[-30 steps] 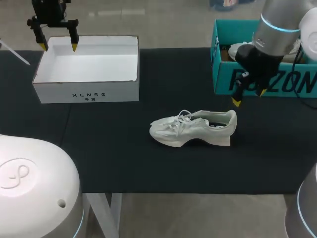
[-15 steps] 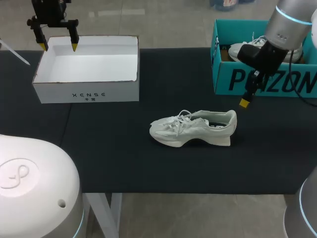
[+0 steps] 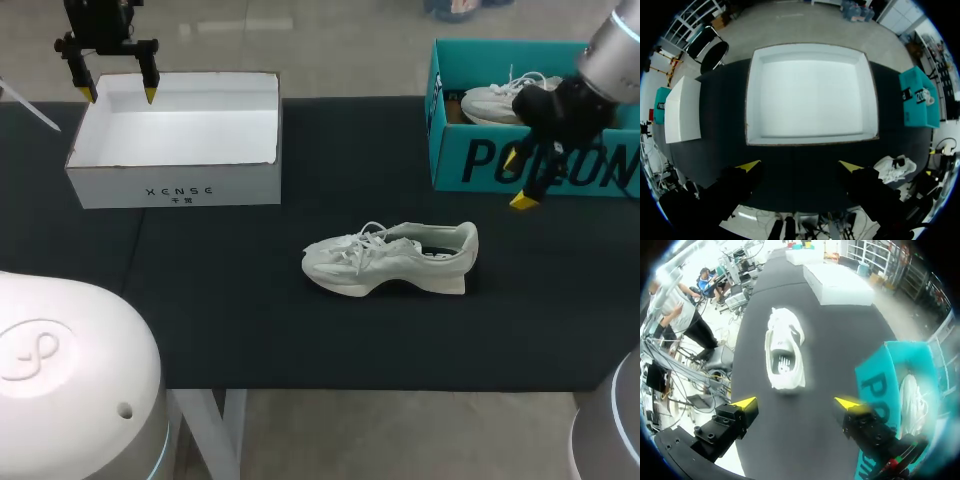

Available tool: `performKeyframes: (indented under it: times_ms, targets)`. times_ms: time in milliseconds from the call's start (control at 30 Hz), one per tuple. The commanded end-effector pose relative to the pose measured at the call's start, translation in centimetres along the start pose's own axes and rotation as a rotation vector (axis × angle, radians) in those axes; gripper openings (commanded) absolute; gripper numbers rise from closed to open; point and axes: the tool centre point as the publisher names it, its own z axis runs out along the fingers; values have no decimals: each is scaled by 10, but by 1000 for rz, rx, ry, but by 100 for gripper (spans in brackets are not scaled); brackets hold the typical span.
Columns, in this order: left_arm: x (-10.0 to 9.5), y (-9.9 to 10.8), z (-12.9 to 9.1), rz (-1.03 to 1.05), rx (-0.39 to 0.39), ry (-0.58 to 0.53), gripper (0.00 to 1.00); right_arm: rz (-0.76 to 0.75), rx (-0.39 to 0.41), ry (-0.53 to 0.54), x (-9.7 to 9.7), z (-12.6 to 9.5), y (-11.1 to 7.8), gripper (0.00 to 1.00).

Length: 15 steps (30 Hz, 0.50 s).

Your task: Take the shoe out of the shoebox, open the shoe tongue, remove and reinsert the insole, then place the shoe into the shoebox

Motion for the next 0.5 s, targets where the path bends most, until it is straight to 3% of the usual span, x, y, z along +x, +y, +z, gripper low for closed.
performKeyframes:
  times_ms: [33,267,367,500]
  targets:
    - [0,0,0,0,0,-1,100,-255,-188,-5,4,1,-7,100]
    - [0,0,0,0,0,-1,100,-255,-188,-5,4,1,-7,100]
    - [0,0,0,0,0,-1,100,-198,-331,-59,2,12,-14,100]
    - [0,0,0,0,0,-1,100,-161,-377,-99,2,34,-17,100]
